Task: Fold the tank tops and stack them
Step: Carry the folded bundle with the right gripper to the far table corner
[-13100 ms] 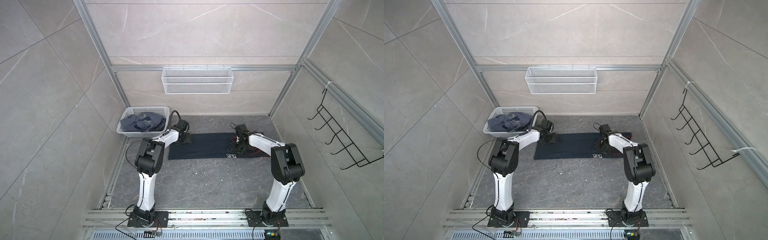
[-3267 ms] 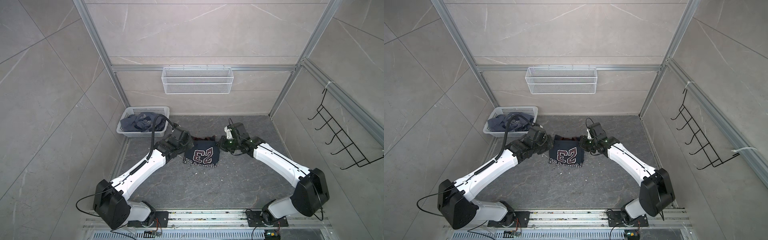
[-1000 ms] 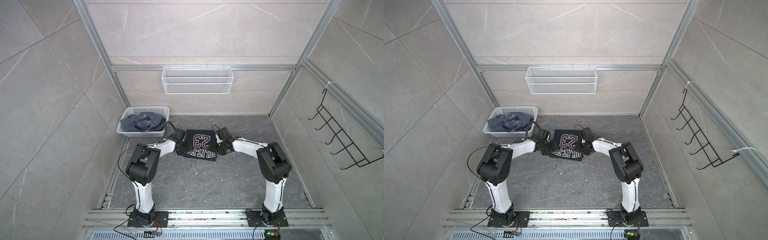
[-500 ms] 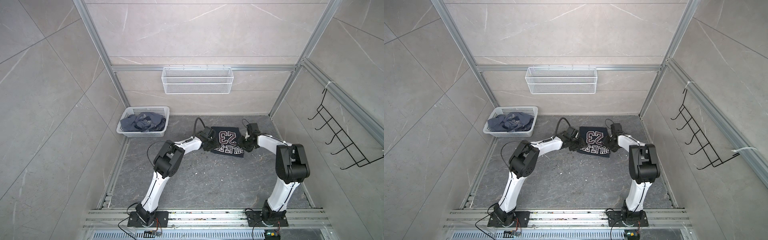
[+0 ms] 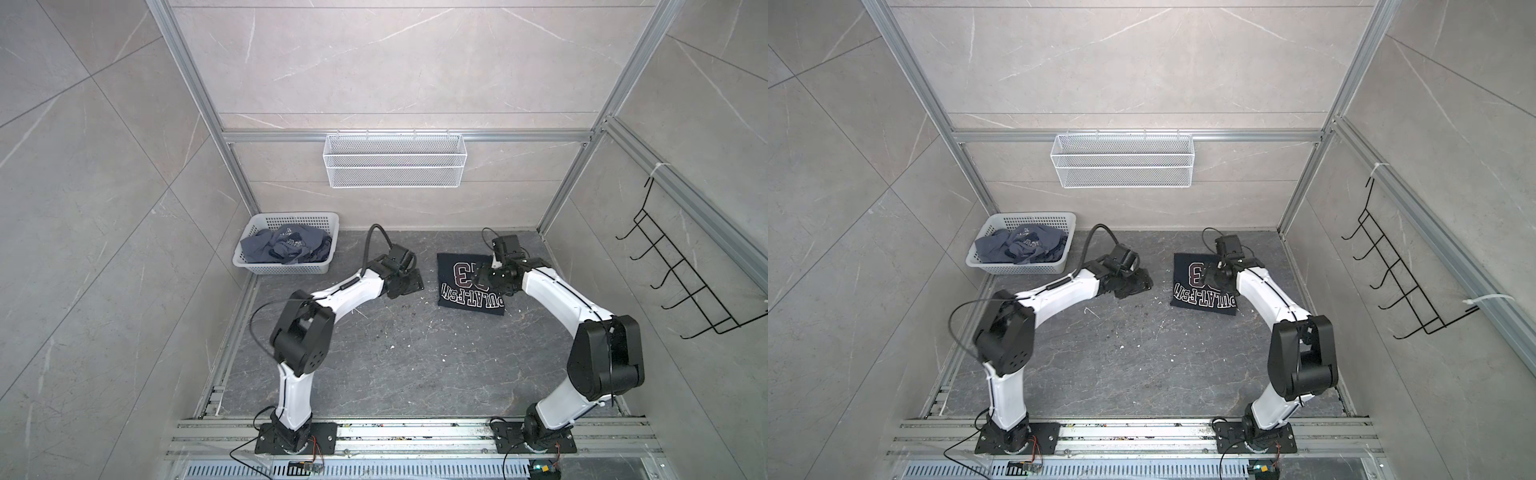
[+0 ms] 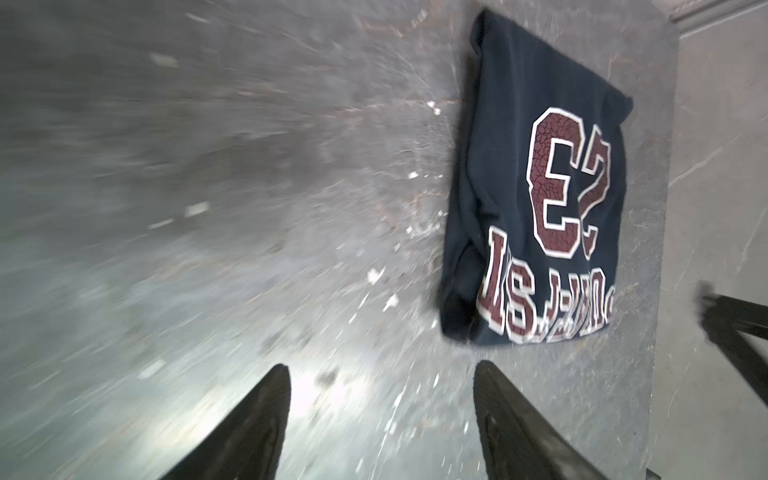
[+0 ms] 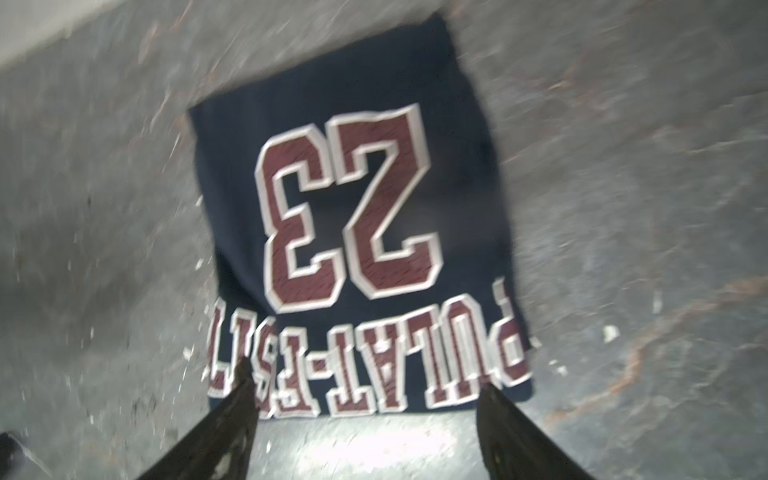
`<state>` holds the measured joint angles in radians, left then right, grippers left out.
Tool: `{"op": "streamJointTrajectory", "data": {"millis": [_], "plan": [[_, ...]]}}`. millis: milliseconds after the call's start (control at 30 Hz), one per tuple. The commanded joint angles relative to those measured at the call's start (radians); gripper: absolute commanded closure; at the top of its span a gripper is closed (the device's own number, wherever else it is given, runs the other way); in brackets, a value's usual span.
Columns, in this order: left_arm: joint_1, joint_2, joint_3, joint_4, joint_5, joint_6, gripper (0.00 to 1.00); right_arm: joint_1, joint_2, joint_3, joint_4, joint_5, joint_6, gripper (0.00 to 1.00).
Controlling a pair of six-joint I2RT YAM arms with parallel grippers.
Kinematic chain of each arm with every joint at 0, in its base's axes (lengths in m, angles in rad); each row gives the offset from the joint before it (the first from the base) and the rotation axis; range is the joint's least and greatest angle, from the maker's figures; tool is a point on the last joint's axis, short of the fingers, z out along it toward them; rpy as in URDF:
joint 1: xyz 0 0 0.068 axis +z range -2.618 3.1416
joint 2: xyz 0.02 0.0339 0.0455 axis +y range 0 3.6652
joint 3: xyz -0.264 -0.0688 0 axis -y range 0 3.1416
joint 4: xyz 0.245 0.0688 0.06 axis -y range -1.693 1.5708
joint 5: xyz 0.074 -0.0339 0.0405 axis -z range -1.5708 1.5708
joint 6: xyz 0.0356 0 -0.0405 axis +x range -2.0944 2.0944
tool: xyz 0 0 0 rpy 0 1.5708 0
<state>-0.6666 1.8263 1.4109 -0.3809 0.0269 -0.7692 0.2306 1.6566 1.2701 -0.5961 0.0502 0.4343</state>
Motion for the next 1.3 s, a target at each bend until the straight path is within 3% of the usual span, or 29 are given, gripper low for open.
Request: {"op": "streamJointTrajectory", "data": {"millis": [0,133,300,500,633,967,1100,1267], "plan": [[-0.005,-0.161,-0.136,0.035,-0.109,0.063,0.27,0.075,0.059,0.004,-0.073,0.045,-0.029,0.16],[0.004,-0.328,-0.318,0.09,-0.186,0.075,0.25,0.11,0.141,0.032,-0.078,0.049,-0.04,0.16],[0.041,-0.512,-0.499,0.125,-0.266,0.067,0.24,0.092,0.264,0.106,-0.135,0.155,-0.054,0.16],[0.156,-0.622,-0.577,0.092,-0.256,0.079,0.24,-0.04,0.333,0.153,-0.121,0.151,-0.096,0.18],[0.237,-0.646,-0.577,0.079,-0.213,0.107,0.24,-0.089,0.407,0.26,-0.152,0.229,-0.157,0.18],[0.421,-0.538,-0.339,-0.03,-0.148,0.228,0.23,-0.171,0.493,0.482,-0.221,0.264,-0.266,0.18],[0.482,-0.427,-0.202,-0.044,-0.133,0.23,0.23,-0.161,0.363,0.412,-0.186,0.085,-0.24,0.17],[0.585,-0.228,0.044,-0.167,-0.181,0.243,0.23,-0.121,0.156,0.252,-0.123,-0.057,-0.177,0.17]]}}
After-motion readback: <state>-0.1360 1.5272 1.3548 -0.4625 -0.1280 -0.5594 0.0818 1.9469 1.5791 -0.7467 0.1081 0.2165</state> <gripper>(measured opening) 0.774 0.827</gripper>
